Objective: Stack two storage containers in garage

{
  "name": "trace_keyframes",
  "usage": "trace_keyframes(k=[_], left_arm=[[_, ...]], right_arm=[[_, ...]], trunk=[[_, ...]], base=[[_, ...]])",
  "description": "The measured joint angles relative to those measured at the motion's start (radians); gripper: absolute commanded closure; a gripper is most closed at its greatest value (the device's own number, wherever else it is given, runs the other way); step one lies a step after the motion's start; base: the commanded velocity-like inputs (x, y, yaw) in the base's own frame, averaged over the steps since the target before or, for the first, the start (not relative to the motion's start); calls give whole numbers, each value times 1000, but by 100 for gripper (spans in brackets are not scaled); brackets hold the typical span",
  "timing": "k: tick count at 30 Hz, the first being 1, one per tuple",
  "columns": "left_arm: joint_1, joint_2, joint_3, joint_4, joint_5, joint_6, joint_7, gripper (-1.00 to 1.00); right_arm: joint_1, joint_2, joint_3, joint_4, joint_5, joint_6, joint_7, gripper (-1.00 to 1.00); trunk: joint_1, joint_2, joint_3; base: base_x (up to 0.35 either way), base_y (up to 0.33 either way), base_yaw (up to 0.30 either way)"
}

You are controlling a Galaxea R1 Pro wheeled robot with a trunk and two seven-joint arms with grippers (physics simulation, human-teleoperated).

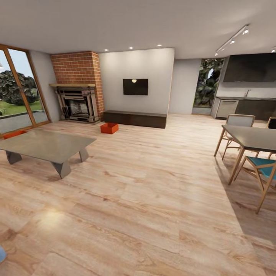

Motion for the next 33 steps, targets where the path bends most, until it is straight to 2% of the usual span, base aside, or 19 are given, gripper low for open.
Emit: trace_keyframes(k=[33], left_arm=[[0,0,0,0,1,0,-1,-100]], right_arm=[[0,0,0,0,0,0,0,-100]], trunk=[[0,0,0]], base=[[322,0,0]])
